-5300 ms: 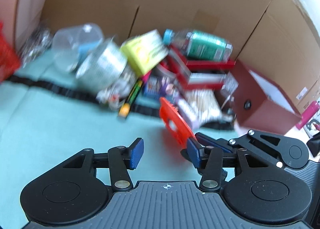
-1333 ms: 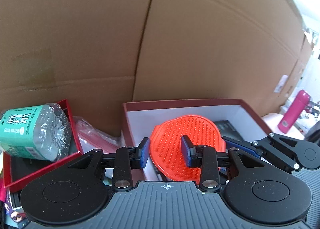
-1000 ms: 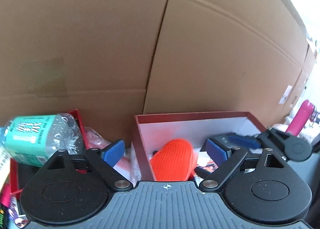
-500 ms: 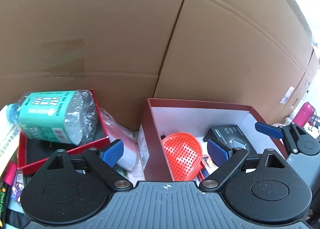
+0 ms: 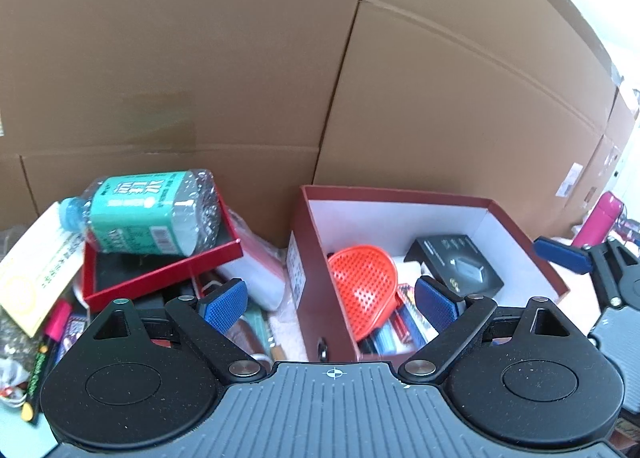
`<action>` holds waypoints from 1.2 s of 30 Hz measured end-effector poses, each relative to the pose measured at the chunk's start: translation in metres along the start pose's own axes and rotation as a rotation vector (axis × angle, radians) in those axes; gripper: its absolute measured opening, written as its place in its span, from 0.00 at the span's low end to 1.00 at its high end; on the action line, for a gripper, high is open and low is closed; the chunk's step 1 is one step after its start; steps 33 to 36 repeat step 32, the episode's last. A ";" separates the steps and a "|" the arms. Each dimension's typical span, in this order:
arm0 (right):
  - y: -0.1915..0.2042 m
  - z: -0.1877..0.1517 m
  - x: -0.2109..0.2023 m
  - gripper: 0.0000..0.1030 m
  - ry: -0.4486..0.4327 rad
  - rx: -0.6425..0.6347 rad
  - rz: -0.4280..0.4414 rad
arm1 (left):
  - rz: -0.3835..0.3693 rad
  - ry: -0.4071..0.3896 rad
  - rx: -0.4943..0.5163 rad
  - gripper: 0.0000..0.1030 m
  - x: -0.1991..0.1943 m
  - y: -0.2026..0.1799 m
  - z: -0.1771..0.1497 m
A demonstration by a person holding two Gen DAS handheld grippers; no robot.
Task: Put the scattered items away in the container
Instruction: 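Withdraw the left tool up and away from the red box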
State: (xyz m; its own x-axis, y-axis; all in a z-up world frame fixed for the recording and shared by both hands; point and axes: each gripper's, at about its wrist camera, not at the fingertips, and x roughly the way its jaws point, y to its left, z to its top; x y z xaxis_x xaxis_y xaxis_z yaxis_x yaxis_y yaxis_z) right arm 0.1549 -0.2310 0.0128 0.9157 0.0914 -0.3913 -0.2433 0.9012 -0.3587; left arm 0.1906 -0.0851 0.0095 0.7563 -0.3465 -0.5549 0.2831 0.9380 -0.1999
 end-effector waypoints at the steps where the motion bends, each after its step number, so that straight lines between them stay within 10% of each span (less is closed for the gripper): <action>1: 0.000 -0.001 -0.005 0.98 -0.003 0.010 -0.002 | 0.005 0.001 0.002 0.94 -0.004 -0.001 -0.002; 17: -0.012 -0.043 -0.086 1.00 -0.018 0.274 -0.062 | 0.067 -0.004 0.064 0.95 -0.050 -0.041 -0.058; 36: -0.011 -0.066 -0.112 1.00 0.001 0.308 -0.085 | 0.045 -0.019 0.106 1.00 -0.070 -0.064 -0.077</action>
